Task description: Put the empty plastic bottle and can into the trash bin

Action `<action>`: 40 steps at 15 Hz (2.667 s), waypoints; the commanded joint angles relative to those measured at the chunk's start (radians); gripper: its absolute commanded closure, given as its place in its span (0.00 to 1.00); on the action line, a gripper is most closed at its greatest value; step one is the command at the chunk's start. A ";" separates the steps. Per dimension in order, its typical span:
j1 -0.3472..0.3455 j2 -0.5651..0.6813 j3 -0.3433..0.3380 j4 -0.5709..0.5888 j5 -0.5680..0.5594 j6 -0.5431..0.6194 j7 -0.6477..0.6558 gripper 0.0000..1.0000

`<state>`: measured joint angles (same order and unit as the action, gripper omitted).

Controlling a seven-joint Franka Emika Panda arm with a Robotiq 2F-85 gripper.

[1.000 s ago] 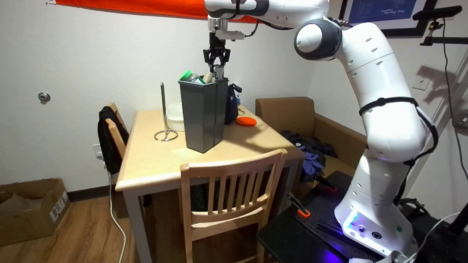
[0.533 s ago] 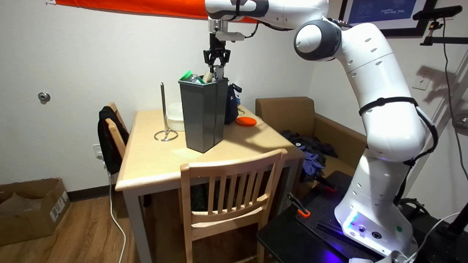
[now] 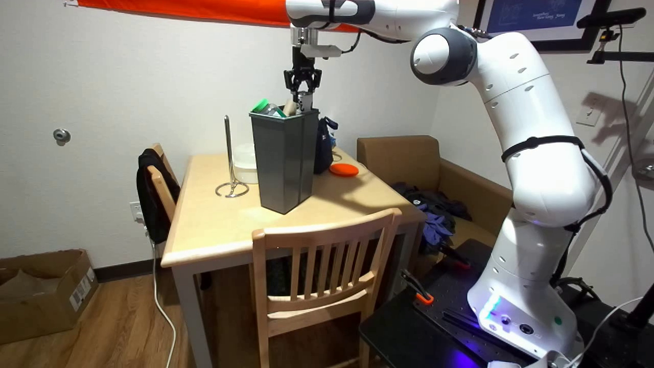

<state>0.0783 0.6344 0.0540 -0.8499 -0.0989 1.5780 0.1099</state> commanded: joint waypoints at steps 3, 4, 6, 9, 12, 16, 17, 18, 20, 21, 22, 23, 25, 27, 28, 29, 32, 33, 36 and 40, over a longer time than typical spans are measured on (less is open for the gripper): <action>0.036 -0.015 -0.010 -0.039 -0.046 0.010 0.046 0.01; 0.042 -0.018 -0.009 -0.040 -0.052 0.010 0.045 0.00; 0.055 -0.022 -0.011 -0.039 -0.071 0.005 0.047 0.01; 0.072 -0.030 -0.010 -0.032 -0.093 0.000 0.048 0.01; 0.082 -0.035 -0.009 -0.025 -0.106 -0.001 0.048 0.01; 0.089 -0.043 -0.009 -0.017 -0.111 0.000 0.046 0.01; 0.090 -0.045 -0.010 -0.017 -0.112 0.001 0.047 0.01; 0.089 -0.048 -0.009 -0.016 -0.111 0.002 0.046 0.01; 0.088 -0.054 -0.010 -0.012 -0.111 0.004 0.047 0.00; 0.087 -0.060 -0.010 -0.011 -0.110 0.007 0.048 0.00; 0.086 -0.070 -0.009 -0.012 -0.106 0.010 0.050 0.00; 0.083 -0.081 -0.007 -0.014 -0.101 0.012 0.050 0.00; 0.080 -0.117 -0.003 -0.029 -0.094 0.024 0.051 0.00; 0.079 -0.158 -0.005 -0.048 -0.096 0.036 0.056 0.00; 0.079 -0.178 -0.006 -0.056 -0.098 0.037 0.065 0.00; 0.077 -0.202 -0.007 -0.070 -0.097 0.037 0.077 0.00; 0.067 -0.259 -0.015 -0.121 -0.098 0.028 0.120 0.00; 0.061 -0.277 -0.019 -0.146 -0.094 0.025 0.140 0.00; 0.043 -0.343 -0.035 -0.260 -0.084 0.021 0.206 0.00; 0.018 -0.438 -0.055 -0.445 -0.073 0.038 0.285 0.00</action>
<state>0.1112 0.3148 0.0107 -1.1013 -0.1897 1.5912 0.3305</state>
